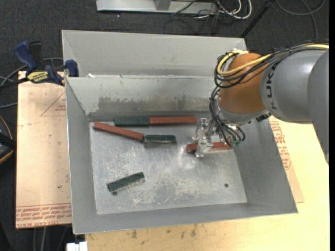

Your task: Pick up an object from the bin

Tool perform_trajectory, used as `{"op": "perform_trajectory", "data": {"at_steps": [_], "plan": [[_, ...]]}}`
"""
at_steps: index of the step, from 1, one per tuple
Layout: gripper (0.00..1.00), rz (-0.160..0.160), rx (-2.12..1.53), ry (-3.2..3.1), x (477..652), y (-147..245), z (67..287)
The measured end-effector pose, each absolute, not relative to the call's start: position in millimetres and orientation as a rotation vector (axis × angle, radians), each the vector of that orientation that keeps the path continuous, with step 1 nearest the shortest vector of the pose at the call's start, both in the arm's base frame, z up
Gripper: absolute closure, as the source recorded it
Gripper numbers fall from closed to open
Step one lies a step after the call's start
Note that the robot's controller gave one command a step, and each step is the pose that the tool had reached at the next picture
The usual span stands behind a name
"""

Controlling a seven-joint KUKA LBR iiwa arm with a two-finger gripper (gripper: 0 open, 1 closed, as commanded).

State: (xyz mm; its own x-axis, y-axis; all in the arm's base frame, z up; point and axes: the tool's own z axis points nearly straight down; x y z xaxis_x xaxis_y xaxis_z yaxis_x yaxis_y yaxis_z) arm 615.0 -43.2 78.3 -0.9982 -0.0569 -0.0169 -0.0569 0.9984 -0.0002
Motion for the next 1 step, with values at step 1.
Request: {"op": "perform_trajectory", "data": {"at_steps": [1], "plan": [[1.0, 0.0, -0.09, 3.123, 615.0, -43.2, 78.3]]}}
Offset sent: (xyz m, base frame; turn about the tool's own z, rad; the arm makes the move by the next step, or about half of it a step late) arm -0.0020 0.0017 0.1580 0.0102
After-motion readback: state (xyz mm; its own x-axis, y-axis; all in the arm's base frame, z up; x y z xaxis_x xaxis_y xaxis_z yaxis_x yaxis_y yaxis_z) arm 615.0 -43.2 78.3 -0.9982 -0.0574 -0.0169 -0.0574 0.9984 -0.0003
